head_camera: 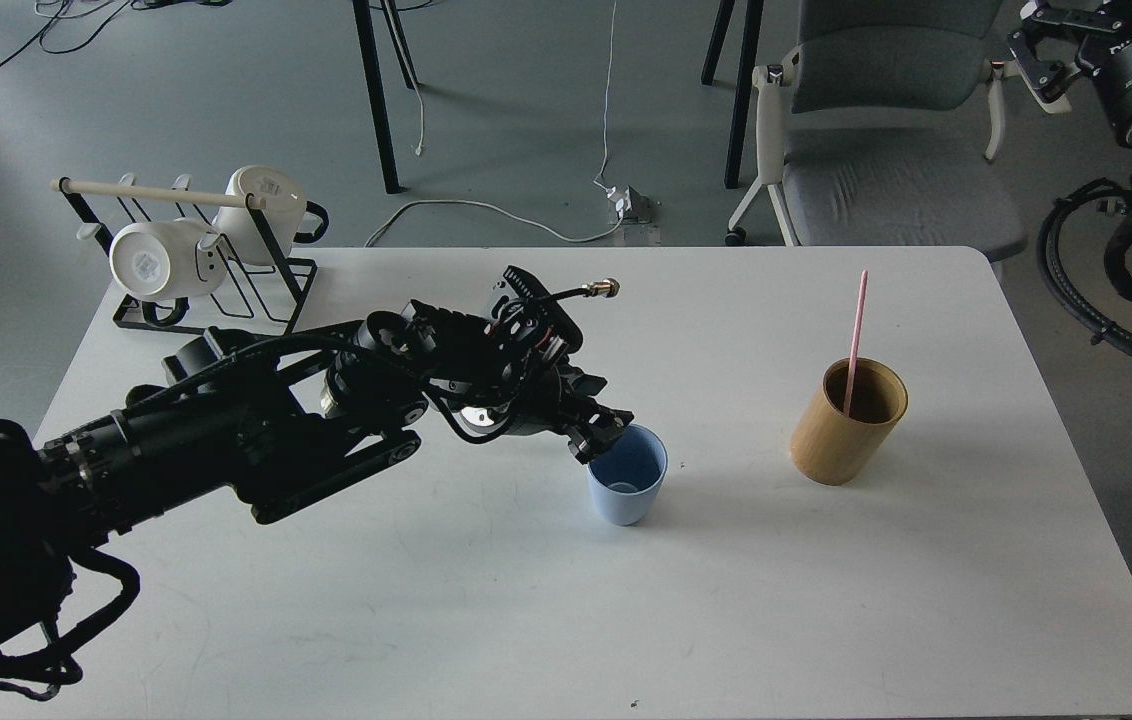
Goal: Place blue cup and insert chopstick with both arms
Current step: 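Open the left gripper and retract the left arm to rest, then reach the right gripper to the red straw in the tan cup and grasp it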
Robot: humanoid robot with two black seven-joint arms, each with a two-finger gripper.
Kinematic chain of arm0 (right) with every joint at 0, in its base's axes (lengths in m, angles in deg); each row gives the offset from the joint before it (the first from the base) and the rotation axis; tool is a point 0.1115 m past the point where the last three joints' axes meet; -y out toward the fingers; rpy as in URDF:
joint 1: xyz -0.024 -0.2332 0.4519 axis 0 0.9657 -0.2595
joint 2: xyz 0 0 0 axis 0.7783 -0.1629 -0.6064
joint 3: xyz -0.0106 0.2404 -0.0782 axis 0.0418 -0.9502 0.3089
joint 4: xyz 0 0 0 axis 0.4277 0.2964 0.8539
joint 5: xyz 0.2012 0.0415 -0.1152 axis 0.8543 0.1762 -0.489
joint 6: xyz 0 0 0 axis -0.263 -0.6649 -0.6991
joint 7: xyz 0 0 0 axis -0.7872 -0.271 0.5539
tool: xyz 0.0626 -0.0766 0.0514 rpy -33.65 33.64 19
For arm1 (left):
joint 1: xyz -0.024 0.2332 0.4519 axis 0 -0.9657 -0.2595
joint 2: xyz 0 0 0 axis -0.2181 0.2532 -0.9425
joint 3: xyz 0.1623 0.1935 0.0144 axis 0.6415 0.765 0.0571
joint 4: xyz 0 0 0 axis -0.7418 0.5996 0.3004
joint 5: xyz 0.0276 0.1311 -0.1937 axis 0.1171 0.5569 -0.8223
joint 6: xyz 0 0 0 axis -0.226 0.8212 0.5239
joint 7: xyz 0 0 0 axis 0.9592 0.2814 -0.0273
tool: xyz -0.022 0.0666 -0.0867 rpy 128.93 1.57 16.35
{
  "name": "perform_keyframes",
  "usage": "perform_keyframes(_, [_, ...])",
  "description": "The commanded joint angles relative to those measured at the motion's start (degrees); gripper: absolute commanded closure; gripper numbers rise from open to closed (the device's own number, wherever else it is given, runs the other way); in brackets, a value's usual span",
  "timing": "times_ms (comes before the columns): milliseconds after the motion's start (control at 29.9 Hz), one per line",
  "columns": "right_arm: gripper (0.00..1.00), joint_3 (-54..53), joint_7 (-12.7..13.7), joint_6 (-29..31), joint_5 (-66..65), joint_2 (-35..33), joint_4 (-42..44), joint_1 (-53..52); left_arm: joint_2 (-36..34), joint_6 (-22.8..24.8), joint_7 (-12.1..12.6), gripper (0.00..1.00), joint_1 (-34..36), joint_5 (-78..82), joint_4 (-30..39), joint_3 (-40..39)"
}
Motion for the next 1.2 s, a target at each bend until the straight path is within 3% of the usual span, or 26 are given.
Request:
perform_keyframes(0, [0.00,0.3,0.0,0.1,-0.3,-2.2,-3.9,1.7,-3.3,0.0,-0.3,0.34,0.0,-7.7,2.2,-6.4])
perform_keyframes(167, [0.00,3.9,-0.2,-3.1,-5.5,-7.9,-12.9,2.7,-6.2,0.0,-0.3,0.05,0.0,-31.0,1.3,-18.6])
perform_keyframes(234, [0.00,4.6,-0.2,-4.6,-9.6,-9.1,-15.9,3.5,-7.9,0.0,-0.4,0.01,-0.1,-41.6,0.2,-22.6])
perform_keyframes(401, [0.00,5.1,-0.2,-8.8,-21.6,-12.0,-22.9,7.4,-10.6,0.0,-0.5,0.01,-0.2,-66.8,-3.0,-25.0])
perform_keyframes(602, [0.00,13.4,-0.2,-16.4,-40.4,-17.3,-30.8,10.6,-10.9,0.0,-2.3,0.01,-1.0,-93.6,-14.4,-24.9])
perform_keyframes(969, [0.01,27.4,-0.2,-21.7,-74.4,-22.8,-33.1,9.2,-10.5,0.0,-3.1,0.00,-5.5,-126.5,-25.6,-25.7])
perform_keyframes(1170, [0.06,33.0,-0.4,-21.6,-94.7,-22.8,-30.2,9.0,-10.5,0.0,-3.2,0.00,-5.5,-129.3,-27.1,-25.7])
